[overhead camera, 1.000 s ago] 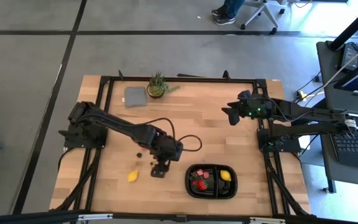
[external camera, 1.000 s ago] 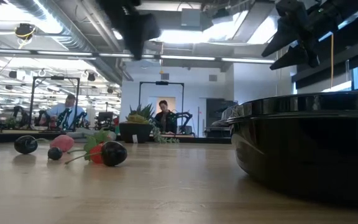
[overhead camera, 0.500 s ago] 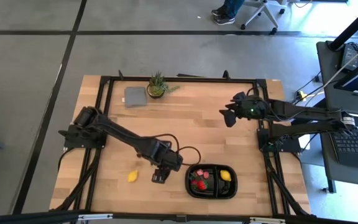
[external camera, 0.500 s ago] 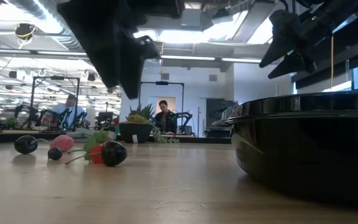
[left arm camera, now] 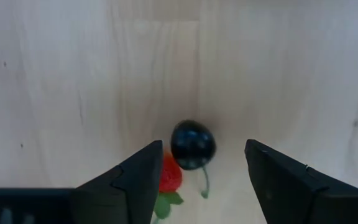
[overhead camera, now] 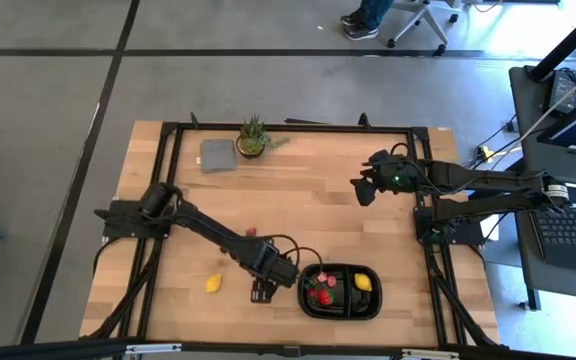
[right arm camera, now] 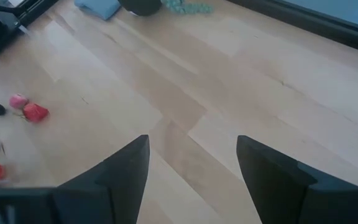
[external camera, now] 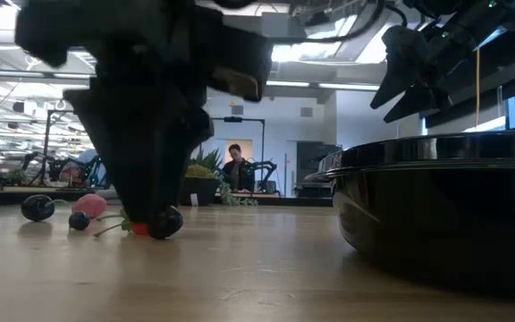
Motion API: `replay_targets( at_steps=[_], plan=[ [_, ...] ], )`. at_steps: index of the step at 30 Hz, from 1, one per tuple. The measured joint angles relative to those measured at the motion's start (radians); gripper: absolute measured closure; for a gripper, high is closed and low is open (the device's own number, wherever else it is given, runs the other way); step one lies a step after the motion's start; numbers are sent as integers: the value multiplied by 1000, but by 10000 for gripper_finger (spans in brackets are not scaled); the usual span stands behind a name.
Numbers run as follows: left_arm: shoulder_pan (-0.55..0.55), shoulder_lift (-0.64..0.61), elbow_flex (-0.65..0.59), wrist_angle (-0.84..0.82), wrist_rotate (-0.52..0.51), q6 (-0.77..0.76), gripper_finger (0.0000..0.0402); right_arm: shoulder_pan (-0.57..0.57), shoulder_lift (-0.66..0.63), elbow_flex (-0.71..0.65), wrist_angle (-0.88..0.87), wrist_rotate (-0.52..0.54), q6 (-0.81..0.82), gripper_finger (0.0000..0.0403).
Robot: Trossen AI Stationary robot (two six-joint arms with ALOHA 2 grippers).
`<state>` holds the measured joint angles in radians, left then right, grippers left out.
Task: Pick and placing Produce into tupperware
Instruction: Put the black cherry into the black bin
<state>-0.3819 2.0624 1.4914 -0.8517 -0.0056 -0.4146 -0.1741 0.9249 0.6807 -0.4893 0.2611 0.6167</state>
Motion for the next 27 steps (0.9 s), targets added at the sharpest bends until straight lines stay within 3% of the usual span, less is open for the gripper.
replay_targets(
  at_steps=[11,27],
  plan=[
    [1,39,3,7,-1,1,206,0,0,0,-1,0,0,159],
    [2,40,2,6,-3,6,302,0,0,0,-1,0,4,159]
  ],
)
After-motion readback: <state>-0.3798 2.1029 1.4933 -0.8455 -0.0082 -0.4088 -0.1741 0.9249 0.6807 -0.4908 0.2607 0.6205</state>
